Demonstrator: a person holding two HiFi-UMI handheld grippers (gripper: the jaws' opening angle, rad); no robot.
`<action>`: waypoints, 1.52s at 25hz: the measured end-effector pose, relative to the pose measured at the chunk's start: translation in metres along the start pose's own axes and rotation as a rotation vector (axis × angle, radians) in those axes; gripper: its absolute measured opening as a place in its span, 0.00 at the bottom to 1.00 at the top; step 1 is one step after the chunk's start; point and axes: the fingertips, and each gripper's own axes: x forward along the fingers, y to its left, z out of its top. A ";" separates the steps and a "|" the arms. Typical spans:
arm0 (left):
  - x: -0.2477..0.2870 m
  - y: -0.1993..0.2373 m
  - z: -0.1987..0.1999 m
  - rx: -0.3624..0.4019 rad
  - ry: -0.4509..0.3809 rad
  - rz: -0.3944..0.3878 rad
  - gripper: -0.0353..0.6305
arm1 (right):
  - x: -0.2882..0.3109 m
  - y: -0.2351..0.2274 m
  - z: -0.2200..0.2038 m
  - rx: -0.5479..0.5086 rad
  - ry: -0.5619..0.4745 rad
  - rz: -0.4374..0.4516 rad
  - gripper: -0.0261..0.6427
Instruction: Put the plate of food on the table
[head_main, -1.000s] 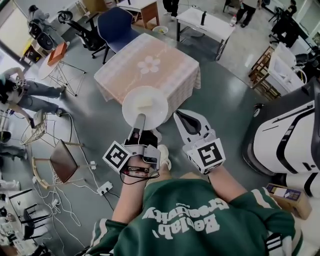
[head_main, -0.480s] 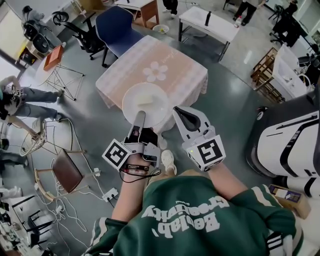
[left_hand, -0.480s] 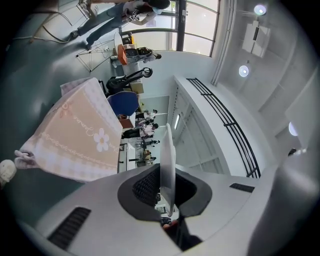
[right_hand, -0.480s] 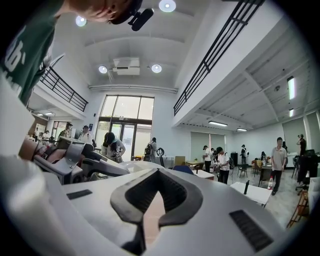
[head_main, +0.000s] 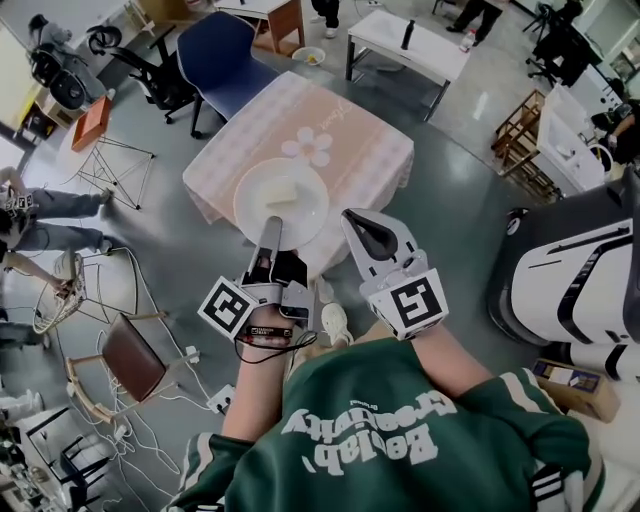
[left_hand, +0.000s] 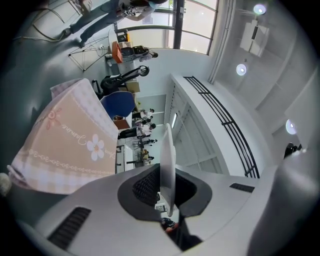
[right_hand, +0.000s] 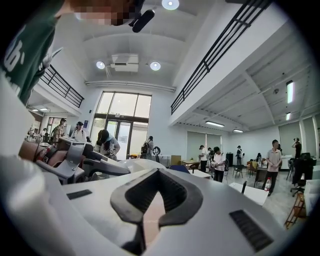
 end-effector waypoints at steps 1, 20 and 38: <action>0.001 0.000 0.001 0.002 0.000 -0.006 0.09 | 0.000 0.000 -0.002 -0.004 0.003 -0.004 0.06; 0.003 0.013 0.012 -0.040 -0.006 0.018 0.09 | 0.020 -0.003 0.000 -0.023 0.021 -0.006 0.06; 0.069 0.048 0.030 0.004 -0.009 0.067 0.09 | 0.089 -0.048 -0.025 0.007 0.023 0.056 0.06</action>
